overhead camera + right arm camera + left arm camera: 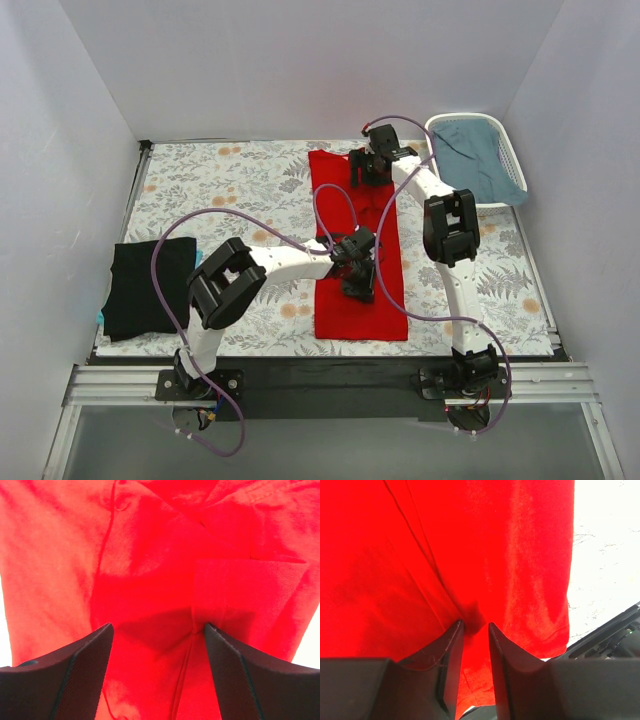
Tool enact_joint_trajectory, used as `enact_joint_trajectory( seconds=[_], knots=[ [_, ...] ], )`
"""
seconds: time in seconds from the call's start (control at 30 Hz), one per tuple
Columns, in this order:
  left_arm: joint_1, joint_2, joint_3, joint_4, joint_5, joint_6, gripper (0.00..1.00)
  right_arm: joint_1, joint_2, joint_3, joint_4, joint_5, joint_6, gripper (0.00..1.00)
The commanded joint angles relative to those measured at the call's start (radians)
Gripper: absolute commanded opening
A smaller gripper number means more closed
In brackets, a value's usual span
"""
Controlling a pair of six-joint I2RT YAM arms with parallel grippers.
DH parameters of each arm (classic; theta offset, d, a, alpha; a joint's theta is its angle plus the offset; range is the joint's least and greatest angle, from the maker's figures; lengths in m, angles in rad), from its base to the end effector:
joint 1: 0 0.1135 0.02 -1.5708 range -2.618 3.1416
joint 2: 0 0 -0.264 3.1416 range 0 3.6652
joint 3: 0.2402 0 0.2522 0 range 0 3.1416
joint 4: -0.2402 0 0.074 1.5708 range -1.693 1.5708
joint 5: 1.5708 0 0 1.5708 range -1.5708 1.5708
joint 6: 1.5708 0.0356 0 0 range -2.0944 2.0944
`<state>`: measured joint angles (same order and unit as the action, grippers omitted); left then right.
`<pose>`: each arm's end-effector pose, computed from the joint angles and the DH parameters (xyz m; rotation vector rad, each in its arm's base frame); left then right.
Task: Fold and stack the t-shirts
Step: Fold the tshirt
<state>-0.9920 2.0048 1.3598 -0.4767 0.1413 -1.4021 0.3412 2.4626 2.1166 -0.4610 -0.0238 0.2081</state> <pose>0.2202 -0.3462 0.1553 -0.5676 2.9690 -0.7208 0.5199 0.1855 0.1735 -0.1708 2.3909 0.2885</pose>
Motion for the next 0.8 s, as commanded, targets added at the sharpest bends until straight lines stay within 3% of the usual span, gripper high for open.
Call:
enact_joint_trajectory(
  seconds=[0.0,0.2,0.43,0.57,0.77],
  knots=[
    [0.0,-0.052,0.021,-0.03,-0.025,0.006,0.27,-0.018,-0.004,0.017,-0.016,-0.066,-0.007,0.81],
    [0.064,-0.25,-0.011,-0.04,-0.115,-0.049,0.31,-0.044,-0.14,0.017,0.021,-0.14,0.028,0.85],
    [0.188,-0.344,-0.157,-0.097,-0.128,-0.061,0.21,-0.056,-0.367,-0.096,0.018,-0.114,0.054,0.86],
    [0.188,-0.331,-0.243,-0.073,-0.101,-0.054,0.18,-0.056,-0.515,-0.301,0.024,-0.102,0.086,0.85],
    [0.168,-0.313,-0.349,-0.062,-0.088,-0.034,0.14,-0.033,-0.796,-0.763,0.099,-0.079,0.119,0.82]
  ],
)
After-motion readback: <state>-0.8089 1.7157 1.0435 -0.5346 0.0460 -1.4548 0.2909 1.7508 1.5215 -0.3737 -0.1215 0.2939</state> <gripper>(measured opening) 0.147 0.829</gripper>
